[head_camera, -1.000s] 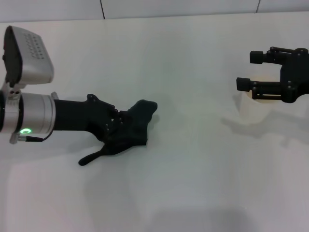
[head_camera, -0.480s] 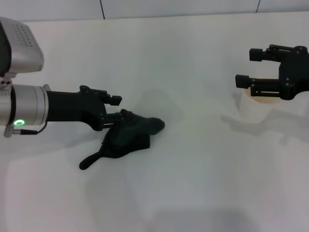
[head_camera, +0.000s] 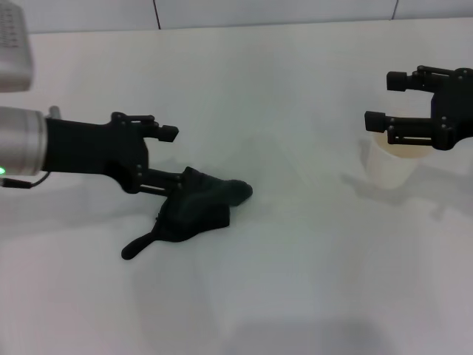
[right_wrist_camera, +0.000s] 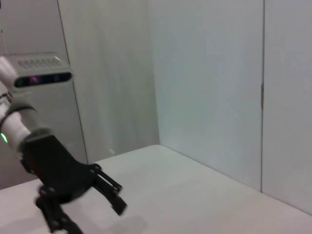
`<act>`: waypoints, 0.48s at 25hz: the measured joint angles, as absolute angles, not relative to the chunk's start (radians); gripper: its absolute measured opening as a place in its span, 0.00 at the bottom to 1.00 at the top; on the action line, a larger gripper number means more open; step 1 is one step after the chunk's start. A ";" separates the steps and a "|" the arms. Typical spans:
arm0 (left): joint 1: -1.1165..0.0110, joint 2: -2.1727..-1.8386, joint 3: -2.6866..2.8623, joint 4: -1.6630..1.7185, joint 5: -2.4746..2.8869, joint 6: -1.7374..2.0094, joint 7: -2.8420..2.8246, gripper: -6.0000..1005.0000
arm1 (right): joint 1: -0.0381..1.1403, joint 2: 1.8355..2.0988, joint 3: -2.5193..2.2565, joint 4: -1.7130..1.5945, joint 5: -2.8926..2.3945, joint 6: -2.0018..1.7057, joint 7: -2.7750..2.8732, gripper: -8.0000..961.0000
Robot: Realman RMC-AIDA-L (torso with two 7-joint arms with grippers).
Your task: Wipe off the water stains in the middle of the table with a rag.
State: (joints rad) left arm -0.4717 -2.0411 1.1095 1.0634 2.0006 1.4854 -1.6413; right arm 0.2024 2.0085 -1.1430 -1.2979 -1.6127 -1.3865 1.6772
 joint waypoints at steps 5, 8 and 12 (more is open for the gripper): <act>-0.468 -2.043 0.955 1.068 1.994 1.672 -1.592 0.86 | 0.202 2.007 -1.142 -1.299 -1.618 -1.387 1.677 0.82; -0.460 -2.041 0.875 1.066 1.967 1.774 -1.560 0.85 | 0.205 2.006 -1.141 -1.299 -1.627 -1.389 1.677 0.82; -0.456 -2.025 0.822 1.050 1.935 1.866 -1.536 0.85 | 0.206 2.006 -1.141 -1.299 -1.641 -1.389 1.677 0.82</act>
State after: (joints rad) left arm -0.4560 -2.0247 0.8216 1.0503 1.9349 1.8655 -1.5359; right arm 0.2059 2.0064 -1.1409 -1.2986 -1.6407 -1.3894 1.6768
